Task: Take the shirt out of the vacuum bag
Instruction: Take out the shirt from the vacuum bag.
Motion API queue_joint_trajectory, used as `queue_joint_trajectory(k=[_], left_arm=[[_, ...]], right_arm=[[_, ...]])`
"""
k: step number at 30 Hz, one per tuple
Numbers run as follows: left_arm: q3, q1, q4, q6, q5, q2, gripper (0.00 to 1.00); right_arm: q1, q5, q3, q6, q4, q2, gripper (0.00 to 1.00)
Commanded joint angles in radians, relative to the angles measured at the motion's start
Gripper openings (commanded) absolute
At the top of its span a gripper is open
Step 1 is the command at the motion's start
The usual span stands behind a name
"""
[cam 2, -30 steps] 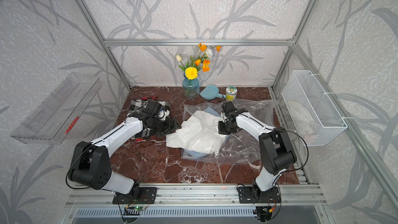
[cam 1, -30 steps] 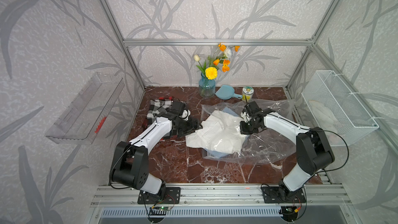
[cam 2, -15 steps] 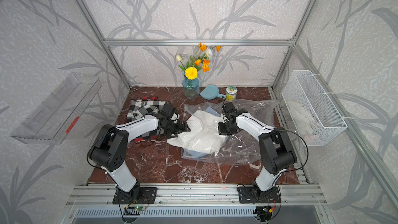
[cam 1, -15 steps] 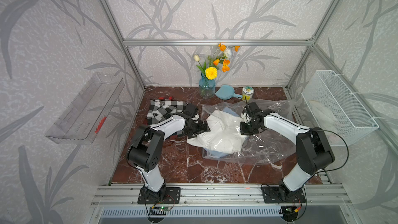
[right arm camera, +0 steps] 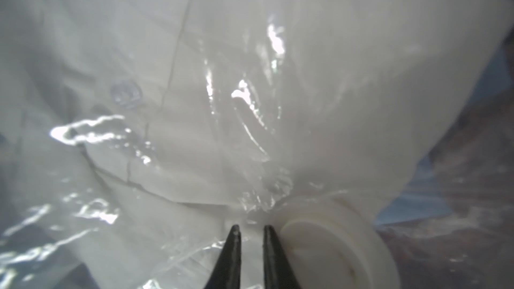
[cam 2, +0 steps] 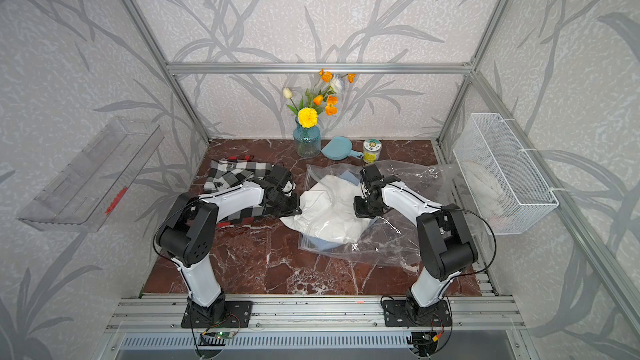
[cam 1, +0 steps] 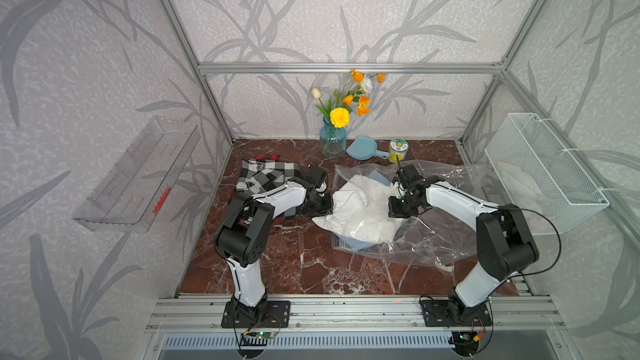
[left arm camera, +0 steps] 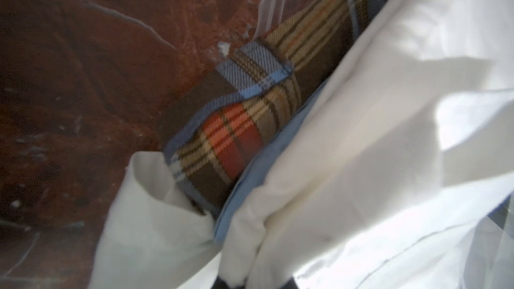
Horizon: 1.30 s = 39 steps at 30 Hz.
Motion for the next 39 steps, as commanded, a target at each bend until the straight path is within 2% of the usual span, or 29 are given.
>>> queue_joint_trajectory(k=[1, 3, 6, 11, 15, 20, 24, 26, 31, 32, 39], left_arm=[[-0.01, -0.008, -0.048, 0.014, -0.001, -0.096, 0.04], [-0.028, -0.008, -0.06, 0.009, -0.002, -0.146, 0.03], [-0.066, -0.005, -0.068, -0.005, -0.005, -0.214, 0.03], [-0.138, 0.006, -0.087, -0.022, -0.019, -0.306, 0.03], [-0.187, 0.023, -0.101, -0.031, -0.022, -0.359, 0.03], [-0.221, 0.031, -0.096, -0.053, 0.004, -0.399, 0.03], [-0.232, 0.032, -0.093, -0.056, 0.009, -0.405, 0.03], [-0.235, 0.032, -0.092, -0.054, 0.01, -0.399, 0.03], [-0.236, 0.035, -0.099, -0.052, 0.008, -0.4, 0.03], [-0.235, 0.038, -0.104, -0.052, 0.007, -0.41, 0.03], [-0.205, 0.068, -0.158, -0.048, 0.018, -0.472, 0.04]], right_arm=[[-0.027, 0.0, -0.018, 0.005, 0.0, -0.041, 0.4], [-0.045, -0.002, -0.025, 0.006, -0.005, -0.069, 0.54], [-0.077, 0.003, -0.04, 0.011, -0.011, -0.101, 0.64], [-0.133, 0.003, -0.07, 0.009, -0.008, -0.14, 0.78], [-0.153, 0.002, -0.082, 0.007, -0.003, -0.132, 0.81], [-0.153, -0.004, -0.101, 0.026, 0.023, -0.079, 0.8], [-0.155, 0.015, -0.128, 0.047, 0.057, -0.037, 0.75], [-0.162, 0.014, -0.135, 0.058, 0.069, -0.01, 0.68], [-0.185, 0.036, -0.165, 0.086, 0.1, 0.01, 0.44], [-0.189, 0.046, -0.167, 0.087, 0.101, 0.011, 0.42], [-0.207, 0.067, -0.161, 0.093, 0.099, 0.018, 0.41]])
